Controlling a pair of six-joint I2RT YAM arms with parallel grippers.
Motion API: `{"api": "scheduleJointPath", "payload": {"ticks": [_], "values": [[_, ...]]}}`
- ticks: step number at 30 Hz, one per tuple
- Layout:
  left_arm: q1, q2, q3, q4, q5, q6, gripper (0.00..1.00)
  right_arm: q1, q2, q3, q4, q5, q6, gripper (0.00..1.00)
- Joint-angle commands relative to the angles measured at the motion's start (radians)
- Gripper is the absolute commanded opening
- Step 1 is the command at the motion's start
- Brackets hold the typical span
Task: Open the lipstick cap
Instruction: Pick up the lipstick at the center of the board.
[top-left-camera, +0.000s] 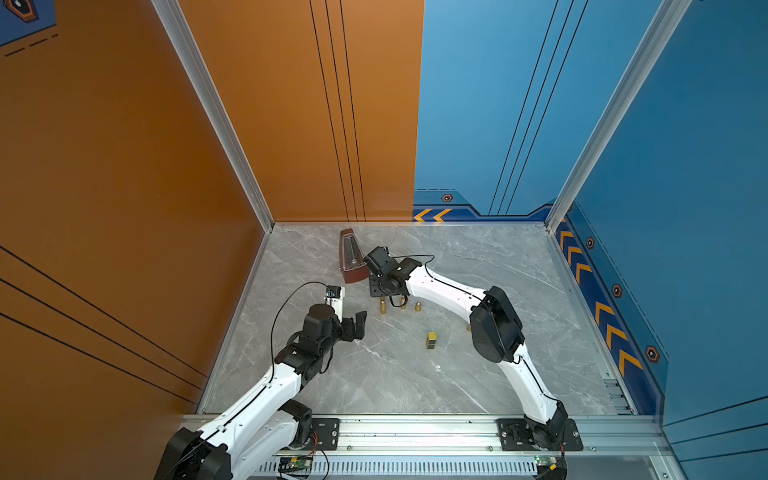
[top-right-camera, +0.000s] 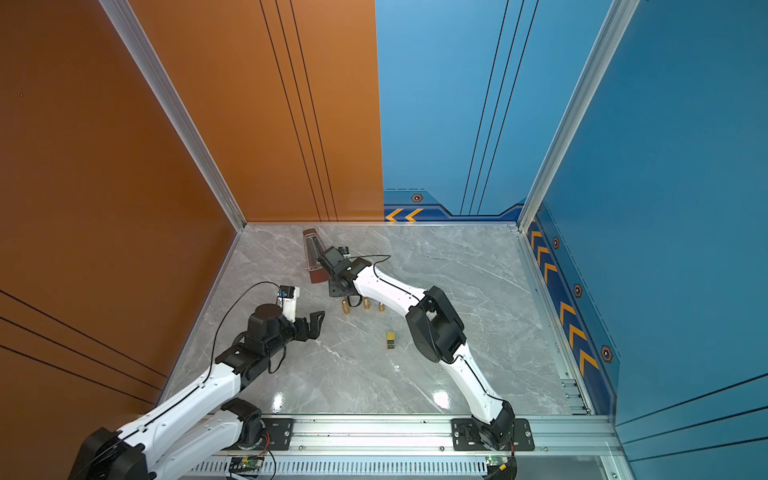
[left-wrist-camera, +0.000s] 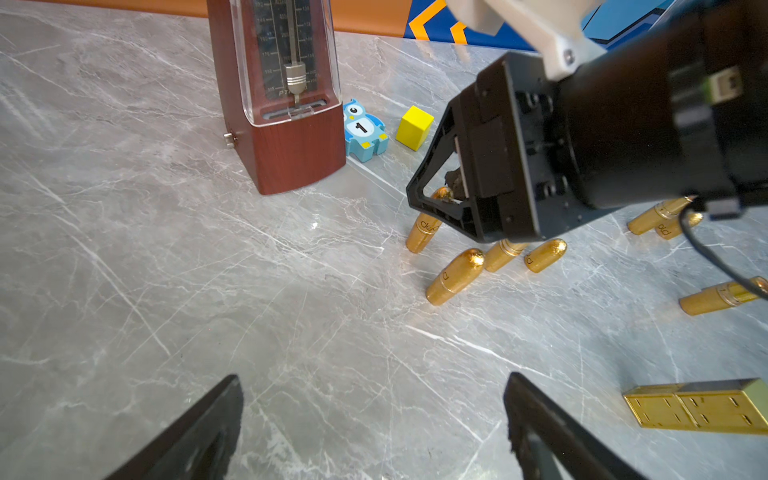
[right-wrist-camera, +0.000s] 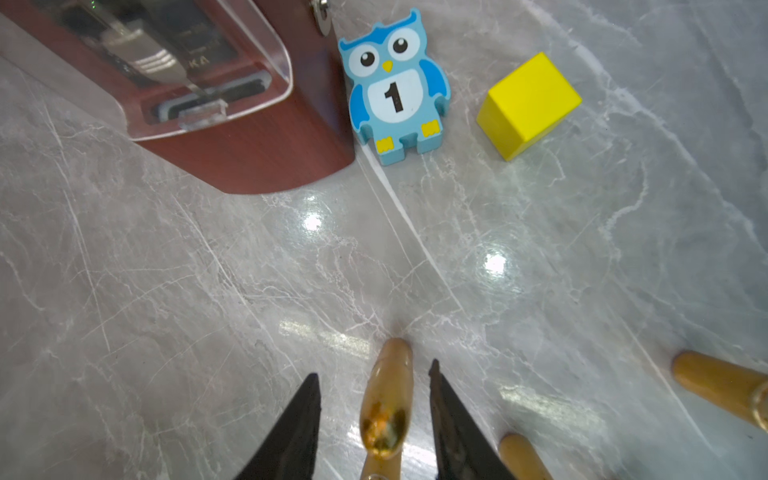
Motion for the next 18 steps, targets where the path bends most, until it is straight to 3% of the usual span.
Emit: {"api": "scheduleJointPath", "payload": {"ticks": [1, 18], "values": [[0.010, -0.013, 0.020, -0.011, -0.020, -0.016, 0.99, -0.006, 0.030, 0.034, -0.046, 0.012, 0.002, 0.43], [0.012, -0.010, 0.015, -0.001, -0.017, -0.026, 0.99, -0.024, 0.086, 0.065, -0.049, -0.011, 0.007, 0.24]]}}
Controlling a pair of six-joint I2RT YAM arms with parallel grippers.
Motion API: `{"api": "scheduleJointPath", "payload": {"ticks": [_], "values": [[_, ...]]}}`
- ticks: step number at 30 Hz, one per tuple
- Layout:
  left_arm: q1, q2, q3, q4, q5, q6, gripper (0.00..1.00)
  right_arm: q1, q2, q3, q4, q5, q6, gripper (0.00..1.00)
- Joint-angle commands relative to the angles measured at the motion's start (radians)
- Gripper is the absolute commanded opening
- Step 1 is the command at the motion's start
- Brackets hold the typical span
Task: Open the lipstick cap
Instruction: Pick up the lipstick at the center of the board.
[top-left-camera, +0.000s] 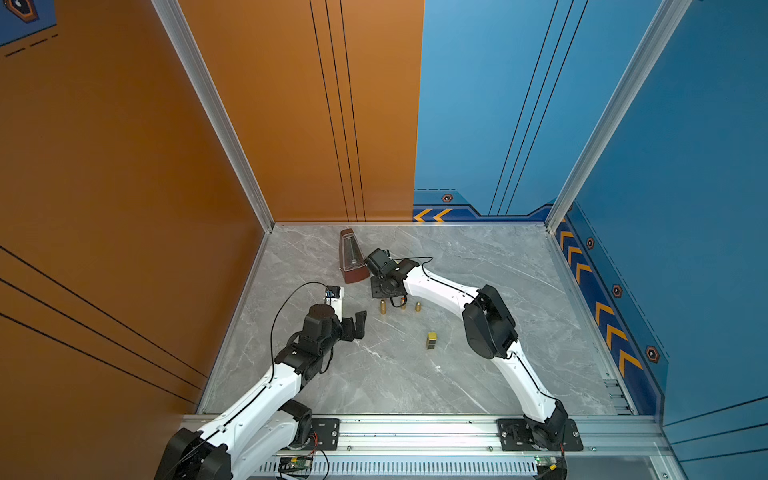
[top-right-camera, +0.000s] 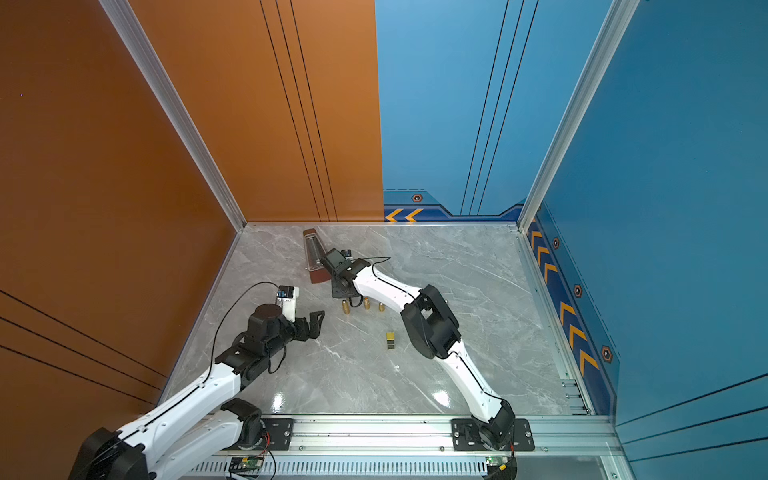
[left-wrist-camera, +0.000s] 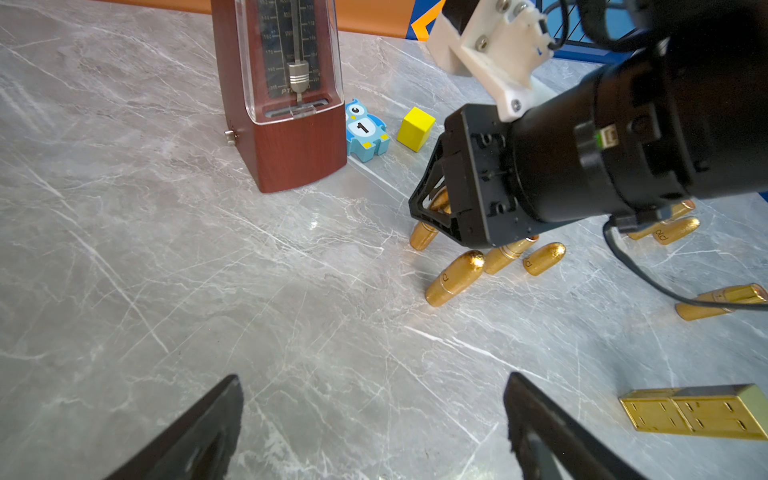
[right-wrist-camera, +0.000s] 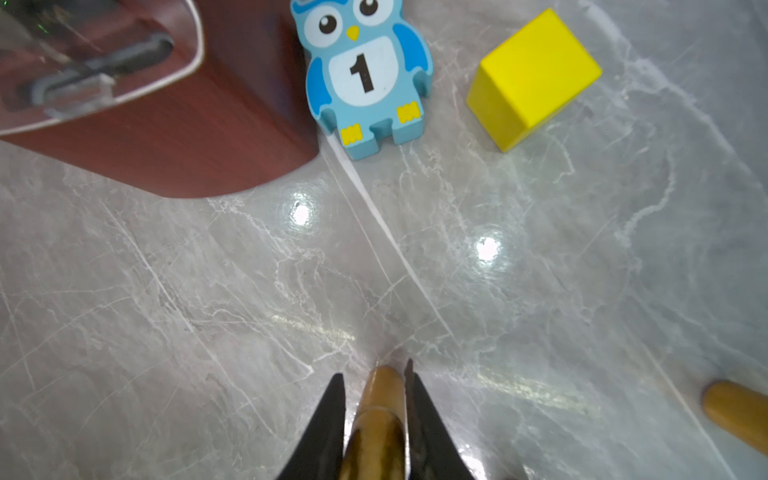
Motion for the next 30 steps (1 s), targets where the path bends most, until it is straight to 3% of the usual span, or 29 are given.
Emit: {"api": "scheduleJointPath", "payload": {"ticks": [1, 9, 21, 30], "values": [[0.011, -0.011, 0.015, -0.001, -0.017, -0.008, 0.99, -0.006, 0.018, 0.027, -0.036, -0.009, 0.007, 0.23], [0.012, -0.010, 0.017, 0.001, -0.010, -0.006, 0.99, -0.012, -0.016, 0.023, -0.042, -0.010, -0.001, 0.21], [0.006, 0.015, 0.056, 0.000, 0.067, 0.022, 0.99, -0.039, -0.206, -0.067, -0.042, -0.026, -0.035, 0.20], [-0.096, 0.087, 0.095, 0.024, 0.190, 0.107, 1.00, -0.082, -0.452, -0.253, -0.045, -0.179, -0.076, 0.20]]}}
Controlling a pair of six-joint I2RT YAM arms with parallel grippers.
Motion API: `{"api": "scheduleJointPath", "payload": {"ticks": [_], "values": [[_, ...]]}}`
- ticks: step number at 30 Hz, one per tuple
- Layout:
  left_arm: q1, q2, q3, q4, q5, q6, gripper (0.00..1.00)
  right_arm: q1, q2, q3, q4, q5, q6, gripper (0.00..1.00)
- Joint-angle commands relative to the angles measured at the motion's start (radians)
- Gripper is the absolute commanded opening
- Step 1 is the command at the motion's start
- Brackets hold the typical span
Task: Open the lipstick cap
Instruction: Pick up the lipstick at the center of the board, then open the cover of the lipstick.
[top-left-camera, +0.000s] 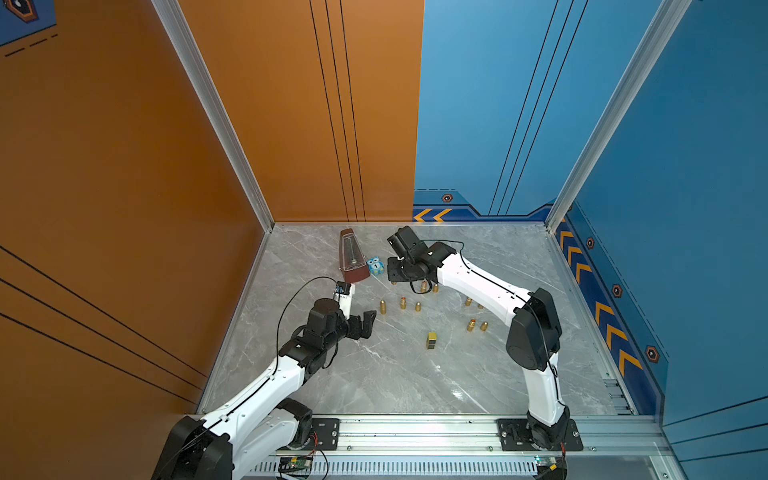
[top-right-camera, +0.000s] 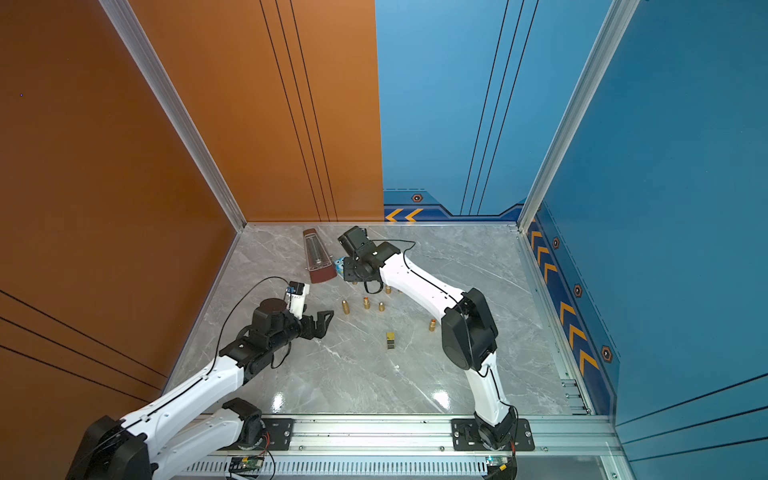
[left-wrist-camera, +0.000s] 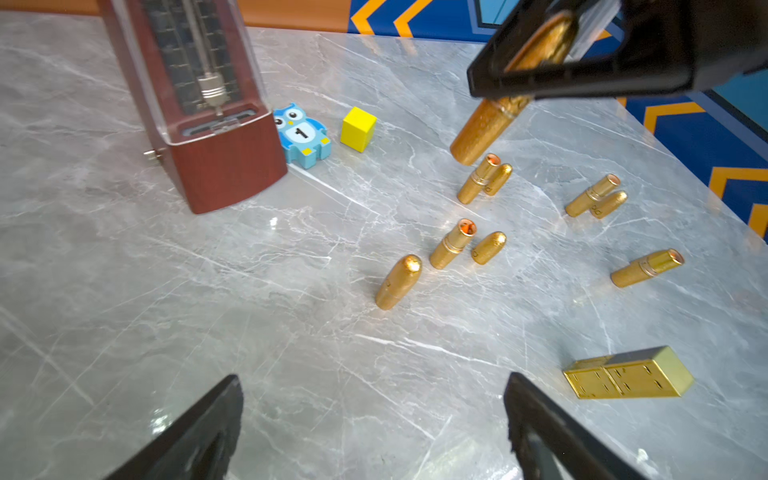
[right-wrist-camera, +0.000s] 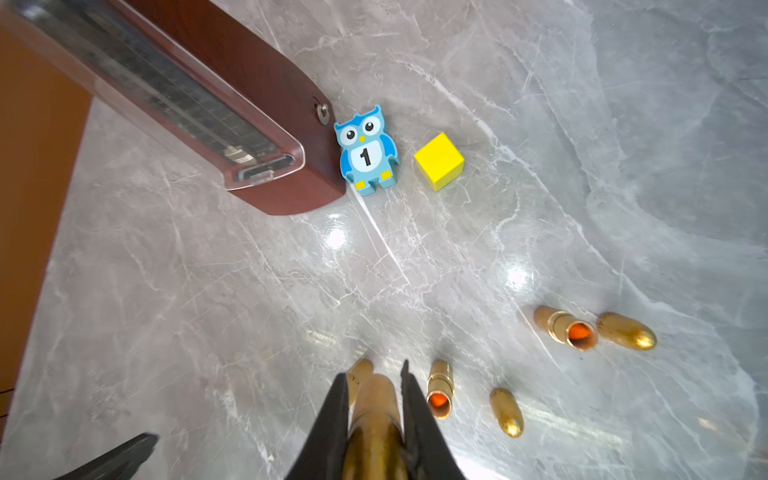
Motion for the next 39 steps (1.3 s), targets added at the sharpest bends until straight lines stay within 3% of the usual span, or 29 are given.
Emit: {"api": "scheduleJointPath", "payload": {"ticks": [1, 11, 12, 15, 21, 39], "values": [[-0.052, 0.025, 0.032, 0.025, 0.084, 0.062, 0.99, -0.010, -0.091, -0.065, -0.037, -0.088, -0.042, 0.21], [-0.189, 0.125, 0.023, 0.190, 0.178, 0.111, 0.87, -0.013, -0.301, -0.326, -0.029, -0.306, -0.003, 0.21], [-0.196, 0.140, 0.030, 0.202, 0.183, 0.109, 0.81, -0.010, -0.317, -0.343, -0.025, -0.313, 0.004, 0.21], [-0.214, 0.186, 0.058, 0.211, 0.195, 0.114, 0.72, 0.000, -0.355, -0.394, 0.002, -0.353, 0.029, 0.21], [-0.244, 0.215, 0.042, 0.339, 0.219, 0.088, 0.56, 0.008, -0.397, -0.466, 0.037, -0.381, 0.070, 0.21], [-0.277, 0.228, 0.035, 0.365, 0.215, 0.098, 0.18, 0.003, -0.412, -0.517, 0.111, -0.429, 0.127, 0.22]]}}
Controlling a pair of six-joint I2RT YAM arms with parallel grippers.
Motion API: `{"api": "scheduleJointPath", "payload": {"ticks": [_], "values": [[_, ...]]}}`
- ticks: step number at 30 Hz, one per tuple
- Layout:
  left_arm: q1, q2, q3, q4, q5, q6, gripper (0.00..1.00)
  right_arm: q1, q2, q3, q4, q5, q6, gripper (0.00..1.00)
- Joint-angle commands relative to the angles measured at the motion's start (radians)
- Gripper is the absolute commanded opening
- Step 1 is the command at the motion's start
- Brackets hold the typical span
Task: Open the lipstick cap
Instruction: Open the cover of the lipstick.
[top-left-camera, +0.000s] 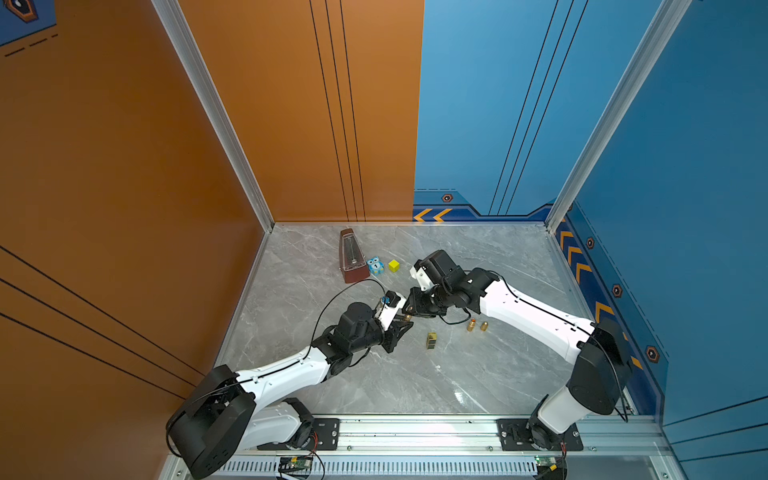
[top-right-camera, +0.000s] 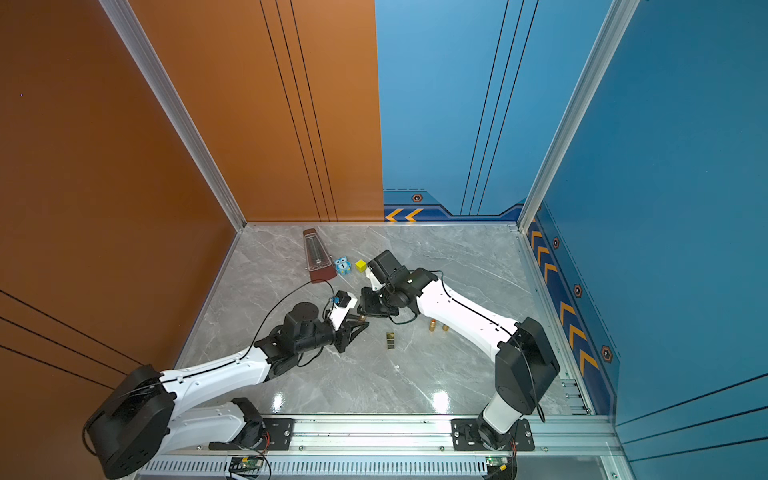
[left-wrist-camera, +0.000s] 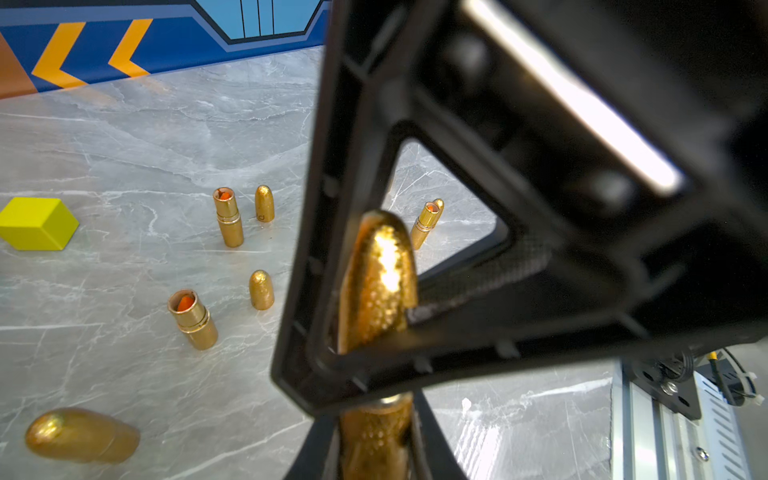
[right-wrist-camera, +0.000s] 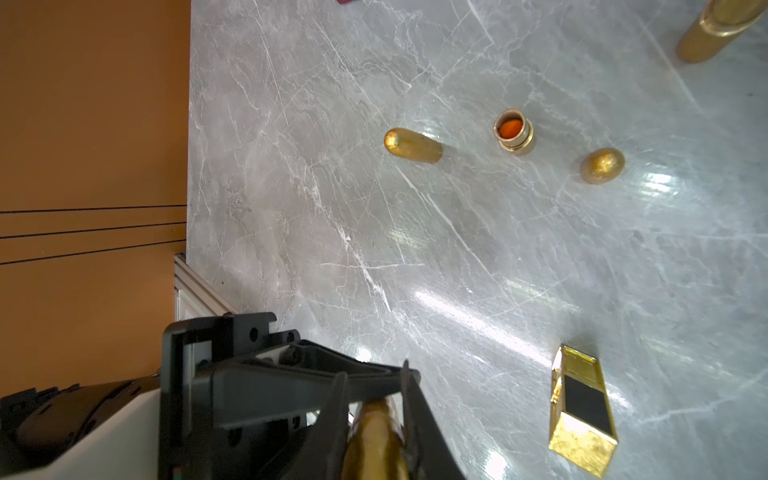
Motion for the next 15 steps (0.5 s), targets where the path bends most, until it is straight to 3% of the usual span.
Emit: {"api": "scheduleJointPath", "payload": {"ticks": [1, 8, 15], "values": [[-0.009, 0.000, 0.000, 0.015, 0.002, 0.008, 0.16, -0.006, -0.034, -0.011, 0.029, -0.026, 0.017, 0.22], [-0.010, -0.027, -0.032, 0.013, -0.042, 0.012, 0.00, -0.027, -0.057, -0.016, 0.030, -0.026, 0.006, 0.25], [-0.011, -0.031, -0.055, 0.003, -0.060, 0.005, 0.00, -0.040, -0.083, -0.023, 0.029, -0.016, -0.010, 0.26]]}}
